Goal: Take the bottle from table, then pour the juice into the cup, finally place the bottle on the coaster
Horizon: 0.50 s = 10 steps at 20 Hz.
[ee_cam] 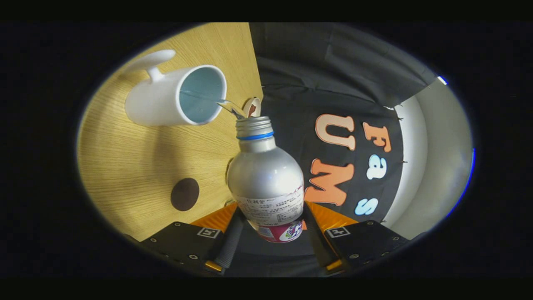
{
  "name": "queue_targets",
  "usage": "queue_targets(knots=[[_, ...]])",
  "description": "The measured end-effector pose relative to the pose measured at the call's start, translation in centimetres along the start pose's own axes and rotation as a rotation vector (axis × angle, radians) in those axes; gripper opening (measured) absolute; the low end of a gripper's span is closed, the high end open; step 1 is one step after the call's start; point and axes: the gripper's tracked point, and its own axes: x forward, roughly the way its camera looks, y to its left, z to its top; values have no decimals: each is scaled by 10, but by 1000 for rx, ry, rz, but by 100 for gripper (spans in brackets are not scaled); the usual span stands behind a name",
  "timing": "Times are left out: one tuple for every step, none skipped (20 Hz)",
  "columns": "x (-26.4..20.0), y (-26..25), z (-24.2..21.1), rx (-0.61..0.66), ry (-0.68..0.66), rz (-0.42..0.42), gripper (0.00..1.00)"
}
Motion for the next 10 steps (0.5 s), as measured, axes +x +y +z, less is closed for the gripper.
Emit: queue_targets(knots=[[1, -3, -1, -4, 0, -5, 77], [0, -6, -2, -10, 0, -10, 77], [0, -9, -1, -16, 0, -16, 77], [1, -11, -1, -19, -3, -20, 77], [2, -12, -2, -21, -4, -21, 77], [2, -13, -2, -26, -4, -24, 76], [2, -15, -3, -33, -5, -30, 77], [3, -18, -3, -41, -5, -36, 77], [3, -20, -3, -48, -7, -40, 77], [2, -22, -4, -52, -7, -43, 77]])
